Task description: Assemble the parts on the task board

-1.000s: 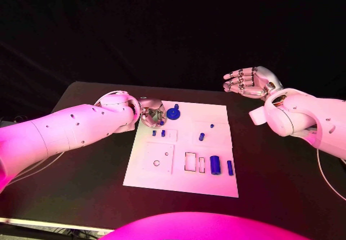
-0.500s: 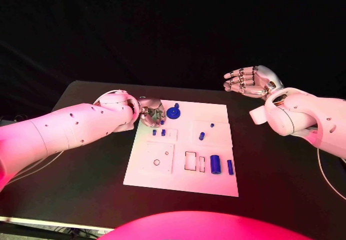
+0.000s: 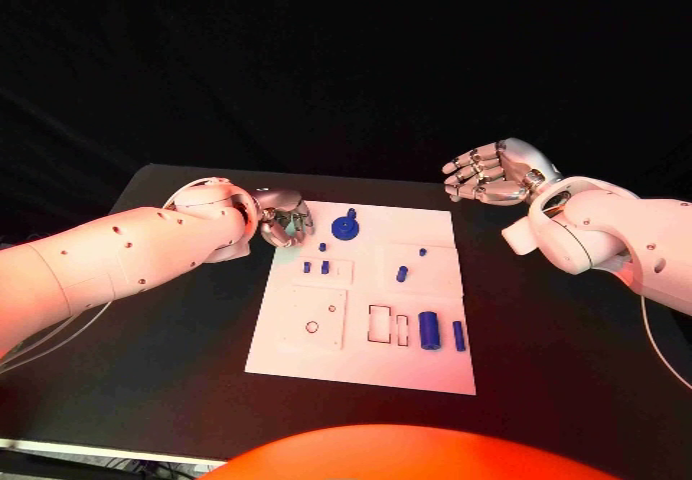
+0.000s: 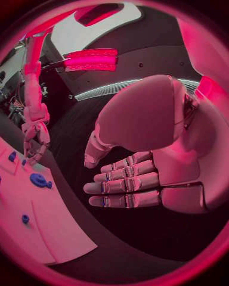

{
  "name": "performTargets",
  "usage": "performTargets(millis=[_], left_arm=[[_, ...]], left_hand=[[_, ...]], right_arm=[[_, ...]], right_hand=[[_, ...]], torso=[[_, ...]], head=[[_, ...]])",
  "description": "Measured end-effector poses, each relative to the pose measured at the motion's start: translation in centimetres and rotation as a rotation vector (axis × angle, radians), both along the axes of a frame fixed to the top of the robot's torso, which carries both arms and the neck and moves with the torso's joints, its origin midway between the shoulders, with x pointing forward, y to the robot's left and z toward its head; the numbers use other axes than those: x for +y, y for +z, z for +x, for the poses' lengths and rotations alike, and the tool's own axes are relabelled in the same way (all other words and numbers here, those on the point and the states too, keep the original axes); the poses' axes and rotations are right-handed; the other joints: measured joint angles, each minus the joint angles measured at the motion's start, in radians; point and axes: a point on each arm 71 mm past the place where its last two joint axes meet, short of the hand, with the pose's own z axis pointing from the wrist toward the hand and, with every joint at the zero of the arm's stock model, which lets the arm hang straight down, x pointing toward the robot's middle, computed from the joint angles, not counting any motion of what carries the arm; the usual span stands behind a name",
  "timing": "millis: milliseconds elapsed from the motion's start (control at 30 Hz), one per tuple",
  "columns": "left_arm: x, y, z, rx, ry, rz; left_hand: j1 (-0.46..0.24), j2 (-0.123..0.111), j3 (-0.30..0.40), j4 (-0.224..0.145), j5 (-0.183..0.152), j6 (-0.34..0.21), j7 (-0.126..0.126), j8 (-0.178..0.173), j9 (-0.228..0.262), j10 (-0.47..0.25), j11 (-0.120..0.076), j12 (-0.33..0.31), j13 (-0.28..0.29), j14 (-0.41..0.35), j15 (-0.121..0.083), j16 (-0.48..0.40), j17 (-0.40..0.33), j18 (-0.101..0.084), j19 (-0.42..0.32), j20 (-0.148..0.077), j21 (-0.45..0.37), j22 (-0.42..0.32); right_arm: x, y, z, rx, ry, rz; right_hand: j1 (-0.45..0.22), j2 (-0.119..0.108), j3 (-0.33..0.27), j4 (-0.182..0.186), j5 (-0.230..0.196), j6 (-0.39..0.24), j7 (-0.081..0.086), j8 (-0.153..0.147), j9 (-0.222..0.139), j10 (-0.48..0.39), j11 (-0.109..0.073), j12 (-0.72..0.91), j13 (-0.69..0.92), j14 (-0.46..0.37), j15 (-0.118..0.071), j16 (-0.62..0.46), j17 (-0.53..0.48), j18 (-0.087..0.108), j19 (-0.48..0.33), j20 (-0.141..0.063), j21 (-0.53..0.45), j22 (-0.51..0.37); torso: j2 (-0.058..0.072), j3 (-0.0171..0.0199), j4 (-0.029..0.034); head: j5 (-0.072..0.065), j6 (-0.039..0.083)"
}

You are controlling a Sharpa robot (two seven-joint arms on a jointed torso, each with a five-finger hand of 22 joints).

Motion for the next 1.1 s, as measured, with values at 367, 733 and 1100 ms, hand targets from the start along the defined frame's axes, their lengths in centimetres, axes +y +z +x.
performTargets(millis=[367, 733, 1100], left_arm=[[4.3, 3.2, -0.4, 0.036, 0.211, -0.454], [3.3, 4.8, -2.3, 0.17, 0.257, -0.914], [2.9, 5.4, -3.0, 0.221, 0.285, -1.092]], left_hand=[[0.0, 0.0, 0.0, 0.0, 0.0, 0.028, 0.028, -0.001, -0.01, -0.024, 0.024, -0.017, -0.004, -0.127, 0.02, -0.123, -0.215, 0.0, -0.024, 0.017, -0.04, -0.021], [0.0, 0.01, -0.018, 0.011, 0.0, 0.032, 0.032, -0.001, -0.013, -0.036, 0.028, -0.017, -0.004, -0.145, 0.026, -0.157, -0.237, 0.0, -0.037, 0.022, -0.062, -0.034], [-0.007, 0.014, -0.03, 0.019, 0.0, 0.032, 0.032, 0.003, -0.016, -0.046, 0.031, -0.017, -0.004, -0.145, 0.026, -0.157, -0.239, 0.0, -0.037, 0.022, -0.073, -0.042]], right_arm=[[2.2, -1.6, -0.9, -0.08, 0.176, -0.425], [3.9, -3.8, -1.8, -0.165, 0.22, -0.652], [5.7, -5.6, -2.3, -0.18, 0.234, -0.716]], right_hand=[[-0.019, 0.029, -0.064, -0.095, -0.032, 0.095, -0.041, -0.043, -0.034, 0.135, -0.045, -0.124, 0.004, 0.188, -0.065, 0.289, 0.243, 0.0, 0.017, -0.098, 0.425, 0.344], [-0.06, -0.002, -0.032, -0.078, -0.049, 0.094, -0.038, -0.072, -0.036, 0.04, -0.032, -0.134, 0.004, 0.195, -0.061, 0.876, 0.71, 0.0, 0.095, -0.081, 0.531, 0.433], [-0.069, -0.003, -0.029, -0.057, -0.049, 0.094, -0.038, -0.072, -0.029, 0.036, -0.029, -0.134, 0.007, 0.195, -0.061, 1.067, 0.881, 0.0, 0.176, -0.073, 0.663, 0.576]], torso=[[0.0, 0.0002, -0.0013], [0.002, -0.0035, 0.0017], [0.002, -0.0031, 0.0034]], head=[[-0.048, 0.021], [-0.088, 0.031], [-0.086, 0.032]])
